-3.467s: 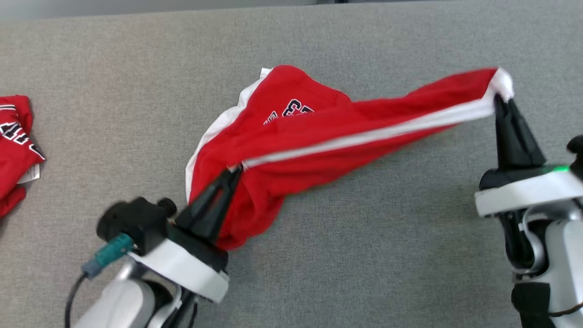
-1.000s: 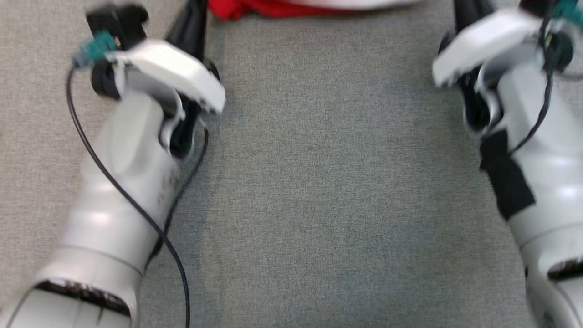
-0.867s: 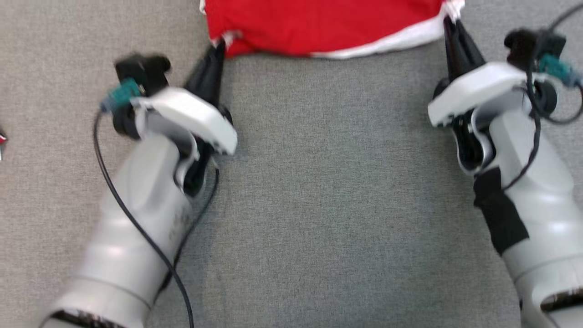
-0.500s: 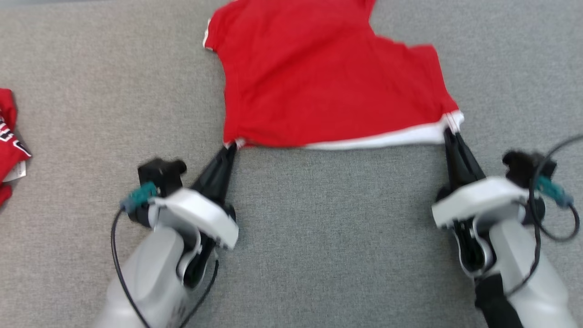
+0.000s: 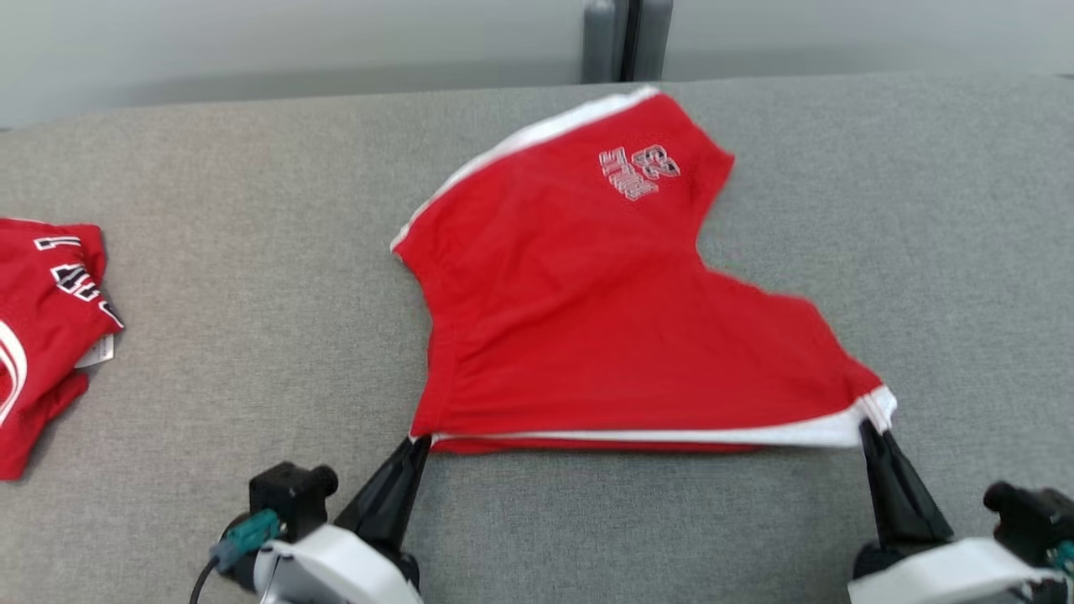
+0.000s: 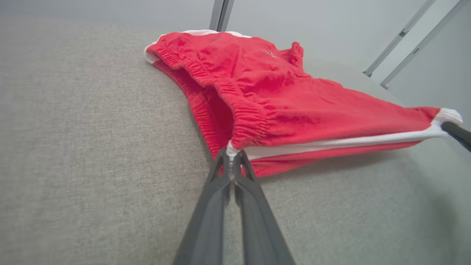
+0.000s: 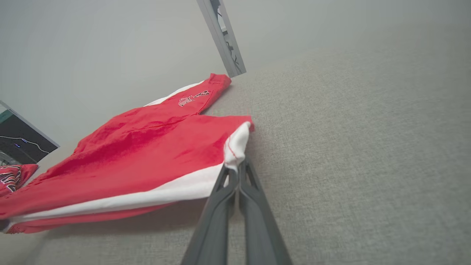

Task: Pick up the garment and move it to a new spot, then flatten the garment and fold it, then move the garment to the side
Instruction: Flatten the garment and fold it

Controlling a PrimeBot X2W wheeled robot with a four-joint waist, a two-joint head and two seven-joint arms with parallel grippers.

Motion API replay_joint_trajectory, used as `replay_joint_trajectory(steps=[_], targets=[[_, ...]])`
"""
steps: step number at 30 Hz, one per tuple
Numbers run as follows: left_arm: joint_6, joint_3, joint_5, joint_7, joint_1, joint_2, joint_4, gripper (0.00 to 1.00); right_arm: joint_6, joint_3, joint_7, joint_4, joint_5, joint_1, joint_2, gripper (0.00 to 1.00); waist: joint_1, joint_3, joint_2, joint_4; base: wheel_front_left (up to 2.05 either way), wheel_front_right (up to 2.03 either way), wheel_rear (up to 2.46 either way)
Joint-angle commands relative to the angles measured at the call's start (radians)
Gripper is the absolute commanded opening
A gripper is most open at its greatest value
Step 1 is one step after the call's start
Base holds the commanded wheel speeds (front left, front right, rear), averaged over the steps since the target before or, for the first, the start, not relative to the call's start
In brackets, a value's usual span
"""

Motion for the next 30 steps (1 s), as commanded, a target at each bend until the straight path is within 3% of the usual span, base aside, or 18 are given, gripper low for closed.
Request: replay_joint_trajectory(steps=[1, 9, 15, 23, 30], targets=[[0.032, 0.009, -0.011, 0.026, 0.037, 0.030, -0.055, 0.00, -0.001, -0.013, 0.025, -0.059, -0.012, 0.048, -0.011, 0.00, 0.0000, -0.019, -0.0001, 0.002, 0.00, 0.00, 0.00], [0.144, 0.015, -0.015, 0.153, 0.173, 0.112, -0.341, 0.00, -0.001, -0.048, 0.154, -0.279, -0.024, 0.215, -0.011, 0.00, 0.0000, -0.038, -0.0001, -0.011, 0.00, 0.00, 0.00], [0.184, 0.026, -0.018, 0.191, 0.188, 0.130, -0.433, 0.00, -0.001, -0.089, 0.182, -0.315, -0.029, 0.185, -0.010, 0.00, 0.0000, -0.033, -0.0001, -0.010, 0.00, 0.00, 0.00], [0.154, 0.027, -0.014, 0.205, 0.099, 0.128, -0.432, 0.00, -0.001, -0.101, 0.238, -0.315, -0.064, 0.034, -0.010, 0.00, 0.0000, 0.031, -0.0001, 0.014, 0.00, 0.00, 0.00], [0.120, 0.022, -0.004, 0.193, -0.013, 0.098, -0.414, 0.00, 0.000, -0.080, 0.262, -0.243, -0.048, -0.155, -0.075, 0.00, 0.0000, 0.131, -0.0001, 0.063, 0.00, 0.00, 0.00]])
